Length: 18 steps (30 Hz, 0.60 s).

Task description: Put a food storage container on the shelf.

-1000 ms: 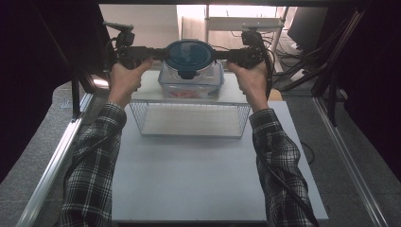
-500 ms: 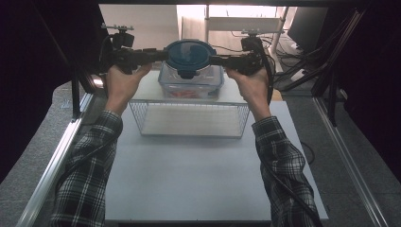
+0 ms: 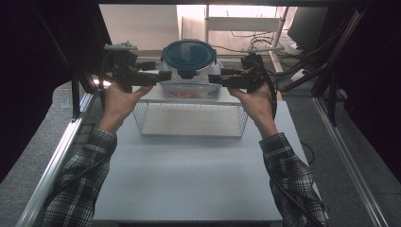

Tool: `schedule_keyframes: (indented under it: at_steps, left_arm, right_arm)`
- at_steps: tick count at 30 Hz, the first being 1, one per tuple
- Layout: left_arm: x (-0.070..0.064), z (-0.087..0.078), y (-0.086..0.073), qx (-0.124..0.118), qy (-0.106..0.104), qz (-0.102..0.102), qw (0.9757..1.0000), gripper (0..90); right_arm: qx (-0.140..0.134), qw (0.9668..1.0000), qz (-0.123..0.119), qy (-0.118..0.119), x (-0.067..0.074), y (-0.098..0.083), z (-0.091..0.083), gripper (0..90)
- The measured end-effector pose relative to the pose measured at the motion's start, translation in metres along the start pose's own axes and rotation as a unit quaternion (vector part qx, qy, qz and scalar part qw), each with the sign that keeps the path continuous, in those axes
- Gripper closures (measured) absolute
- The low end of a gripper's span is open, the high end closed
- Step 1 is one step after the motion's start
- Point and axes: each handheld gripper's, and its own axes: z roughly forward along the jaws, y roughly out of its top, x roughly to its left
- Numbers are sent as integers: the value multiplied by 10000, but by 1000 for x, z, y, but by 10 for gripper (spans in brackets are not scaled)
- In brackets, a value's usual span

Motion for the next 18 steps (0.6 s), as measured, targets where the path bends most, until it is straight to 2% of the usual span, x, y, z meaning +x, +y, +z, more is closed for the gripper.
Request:
schedule_keyframes:
  at_steps: [4,9,16,17,18]
  left_arm:
    - [-7,1,-9,108,-68,107,9999,140]
    - [-13,-1,-23,126,-104,153,9997,115]
    - [-26,-4,-51,159,-124,239,9995,88]
    - [-26,-4,-51,159,-124,239,9995,88]
    - [-29,-4,-60,217,-147,215,9994,87]
  right_arm:
    - [70,9999,-104,-23,5,-6,2,275]
    - [92,9998,-148,42,9,-16,2,233]
    - [78,9995,-292,96,18,-35,-4,172]
    - [75,9995,-302,112,20,-39,-5,162]
    - [91,9994,-321,131,21,-42,-6,152]
